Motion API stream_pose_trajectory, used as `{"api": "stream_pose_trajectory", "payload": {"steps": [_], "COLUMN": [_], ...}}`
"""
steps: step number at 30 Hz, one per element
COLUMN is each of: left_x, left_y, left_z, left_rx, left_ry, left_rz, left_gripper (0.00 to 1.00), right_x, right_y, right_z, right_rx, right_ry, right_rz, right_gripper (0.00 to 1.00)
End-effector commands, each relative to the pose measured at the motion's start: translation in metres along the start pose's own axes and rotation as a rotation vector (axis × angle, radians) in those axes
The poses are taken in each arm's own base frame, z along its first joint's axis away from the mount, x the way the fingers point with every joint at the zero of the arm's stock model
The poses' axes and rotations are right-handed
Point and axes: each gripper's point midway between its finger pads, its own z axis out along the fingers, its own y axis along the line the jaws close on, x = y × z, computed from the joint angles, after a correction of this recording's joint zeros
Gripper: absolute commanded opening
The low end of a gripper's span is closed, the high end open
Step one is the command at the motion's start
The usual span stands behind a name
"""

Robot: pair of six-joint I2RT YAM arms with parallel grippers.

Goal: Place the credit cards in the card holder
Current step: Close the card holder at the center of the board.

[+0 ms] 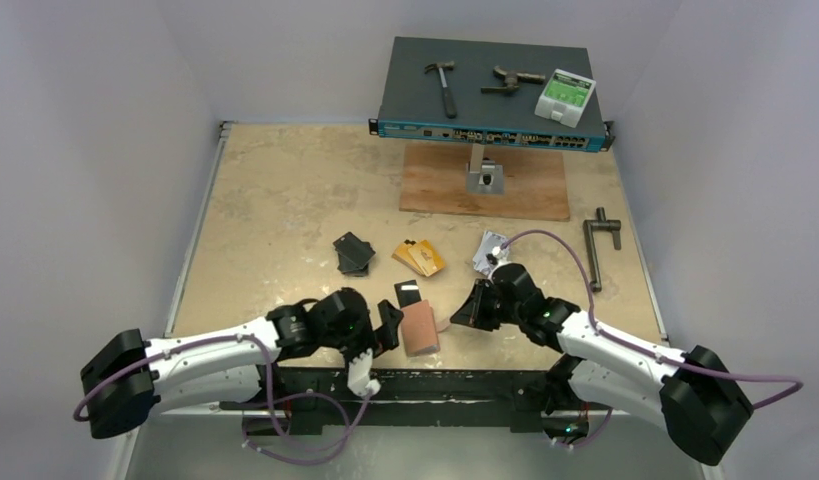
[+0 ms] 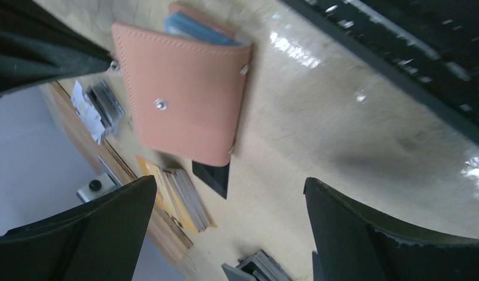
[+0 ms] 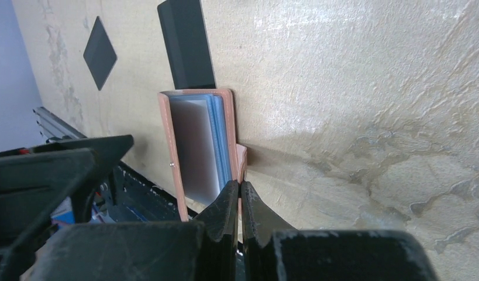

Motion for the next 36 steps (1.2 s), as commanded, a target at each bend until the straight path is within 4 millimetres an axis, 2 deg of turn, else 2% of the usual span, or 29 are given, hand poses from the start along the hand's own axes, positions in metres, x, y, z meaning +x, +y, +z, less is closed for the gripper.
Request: {"api": "stream_pose_trajectory", "payload": {"steps": [1, 3, 6, 8, 11, 16, 18, 19, 20, 23, 24, 28, 32, 36], "left_x": [-0.032, -0.035, -0.038, -0.039, -0.038, -0.034, -0.033, -0.032, -0.030, -0.024, -0.024, -0.025, -0.020, -0.011], "left_y": [0.029, 0.026, 0.027, 0.035, 0.039, 0.030, 0.021, 0.016, 0.008, 0.000, -0.002, -0.007, -0.010, 0.000], "left_z": [0.003, 0.008, 0.016, 0.022, 0.029, 0.036, 0.038, 0.038, 0.037, 0.037, 0.037, 0.039, 0.046, 0.053], "left_rx": [-0.212, -0.192, -0.145, -0.142, -0.096, 0.056, 0.128, 0.164, 0.208, 0.264, 0.272, 0.303, 0.355, 0.372], "left_ry": [-0.144, -0.170, -0.201, -0.212, -0.215, -0.222, -0.226, -0.219, -0.209, -0.178, -0.174, -0.171, -0.123, -0.054], "left_rz": [0.238, 0.248, 0.247, 0.245, 0.230, 0.214, 0.208, 0.203, 0.193, 0.172, 0.171, 0.172, 0.168, 0.149], "left_gripper": [1.00, 0.90, 0.59, 0.57, 0.59, 0.61, 0.59, 0.57, 0.49, 0.28, 0.27, 0.28, 0.36, 0.49], "right_x": [-0.016, -0.018, -0.017, -0.016, -0.013, -0.008, -0.008, -0.007, -0.007, -0.005, -0.006, -0.008, -0.013, -0.013], "right_y": [0.028, 0.032, 0.033, 0.035, 0.035, 0.032, 0.030, 0.029, 0.028, 0.025, 0.025, 0.030, 0.035, 0.040], "right_z": [-0.007, -0.009, -0.010, -0.011, -0.013, -0.015, -0.015, -0.015, -0.015, -0.015, -0.014, -0.014, -0.012, -0.013], "right_rx": [-0.082, -0.095, -0.104, -0.116, -0.127, -0.117, -0.108, -0.102, -0.100, -0.094, -0.094, -0.109, -0.116, -0.137], "right_ry": [-0.031, -0.035, -0.034, -0.028, -0.020, 0.004, 0.007, 0.008, 0.008, 0.013, 0.011, 0.008, -0.003, 0.001], "right_rz": [-0.032, -0.037, -0.042, -0.050, -0.061, -0.091, -0.096, -0.097, -0.098, -0.099, -0.098, -0.102, -0.108, -0.107], "right_gripper": [0.00, 0.00, 0.00, 0.00, 0.00, 0.00, 0.00, 0.00, 0.00, 0.00, 0.00, 0.00, 0.00, 0.00]}}
